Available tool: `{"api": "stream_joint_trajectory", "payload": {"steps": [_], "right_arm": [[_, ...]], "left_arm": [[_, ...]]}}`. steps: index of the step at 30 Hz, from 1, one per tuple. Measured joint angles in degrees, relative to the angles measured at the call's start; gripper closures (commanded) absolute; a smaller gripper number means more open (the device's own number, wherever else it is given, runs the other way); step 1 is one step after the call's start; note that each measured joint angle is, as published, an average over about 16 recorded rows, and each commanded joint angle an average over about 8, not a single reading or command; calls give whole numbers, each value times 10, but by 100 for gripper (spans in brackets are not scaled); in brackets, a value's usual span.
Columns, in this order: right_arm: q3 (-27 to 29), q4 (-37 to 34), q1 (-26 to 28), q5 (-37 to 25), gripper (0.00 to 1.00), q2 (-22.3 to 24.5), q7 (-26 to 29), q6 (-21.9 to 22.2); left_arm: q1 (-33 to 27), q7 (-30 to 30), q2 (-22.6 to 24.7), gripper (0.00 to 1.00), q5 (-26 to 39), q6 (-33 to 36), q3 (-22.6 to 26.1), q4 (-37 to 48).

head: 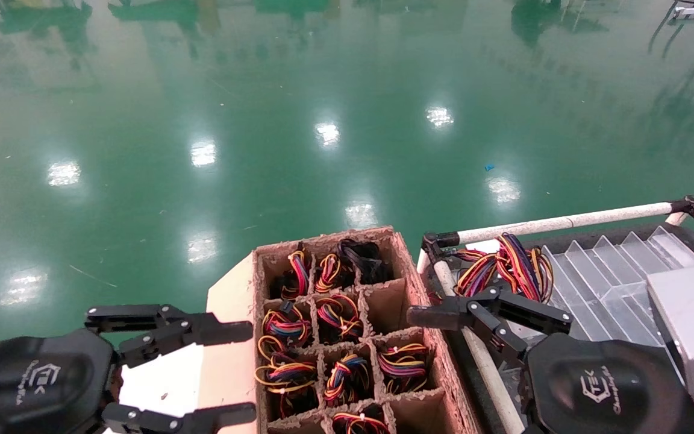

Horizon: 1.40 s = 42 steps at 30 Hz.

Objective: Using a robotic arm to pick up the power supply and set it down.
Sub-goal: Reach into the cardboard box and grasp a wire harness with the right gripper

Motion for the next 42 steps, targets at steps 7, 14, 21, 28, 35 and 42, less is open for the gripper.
{"api": "stream_joint_trajectory", "payload": {"steps": [7,14,21,28,35,42], "right_arm": [[-1,0,1,-5,0,0,0,6],[-11,10,8,-55,0,-6,5,53],[-37,23,26,-159,0,-30,19,150],[-76,29,49,-287,0,-72,45,257],[-119,24,68,-408,35,-118,81,333],[-157,2,85,-505,99,-163,116,376]], "left_arm": [[0,0,0,100,0,0,0,0],[0,0,0,100,0,0,0,0],[0,0,0,100,0,0,0,0],[0,0,0,100,0,0,0,0],[0,0,0,100,0,0,0,0],[0,0,0,42,0,0,0,0]]}}
